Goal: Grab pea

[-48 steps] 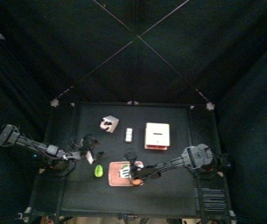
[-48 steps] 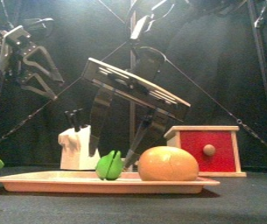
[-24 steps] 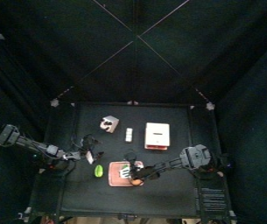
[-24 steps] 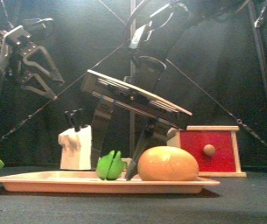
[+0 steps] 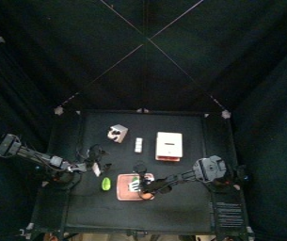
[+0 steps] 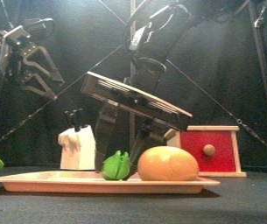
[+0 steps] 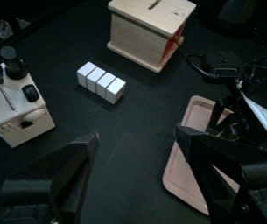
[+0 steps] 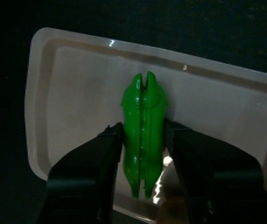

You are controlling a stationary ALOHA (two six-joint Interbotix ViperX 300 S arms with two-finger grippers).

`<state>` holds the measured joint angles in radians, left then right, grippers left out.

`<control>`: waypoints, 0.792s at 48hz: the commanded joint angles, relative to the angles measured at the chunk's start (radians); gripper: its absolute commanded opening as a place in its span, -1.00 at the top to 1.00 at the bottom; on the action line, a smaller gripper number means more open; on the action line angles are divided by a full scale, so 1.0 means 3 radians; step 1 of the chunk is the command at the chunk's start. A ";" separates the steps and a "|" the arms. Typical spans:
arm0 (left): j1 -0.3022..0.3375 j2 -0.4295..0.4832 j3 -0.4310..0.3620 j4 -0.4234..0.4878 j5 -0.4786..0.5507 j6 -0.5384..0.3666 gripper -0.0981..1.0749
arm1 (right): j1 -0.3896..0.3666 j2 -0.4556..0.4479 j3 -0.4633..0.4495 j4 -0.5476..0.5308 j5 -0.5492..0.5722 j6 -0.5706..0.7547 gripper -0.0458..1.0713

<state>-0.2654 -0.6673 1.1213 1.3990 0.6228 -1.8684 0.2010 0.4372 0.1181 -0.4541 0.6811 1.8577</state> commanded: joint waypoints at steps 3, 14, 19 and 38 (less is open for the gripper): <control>0.0010 0.0000 -0.0036 0.0010 0.0010 0.0005 -0.89 | -0.0015 -0.0077 -0.0066 0.0000 -0.0005 0.0005 -0.37; 0.0010 0.0000 -0.0031 0.0010 0.0005 0.0005 -0.89 | -0.0015 -0.0143 -0.0077 0.0020 0.0015 0.0005 -0.36; 0.0010 0.0000 -0.0031 0.0010 0.0005 0.0005 -0.89 | -0.0010 -0.0194 -0.0087 0.0000 0.0015 0.0005 -0.35; 0.0010 0.0000 -0.0031 0.0010 0.0005 0.0005 -0.89 | -0.0005 -0.0251 -0.0087 -0.0020 0.0020 0.0005 -0.35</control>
<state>-0.2654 -0.6673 1.1244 1.3990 0.6243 -1.8684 0.2010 0.4142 0.1150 -0.4571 0.6872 1.8592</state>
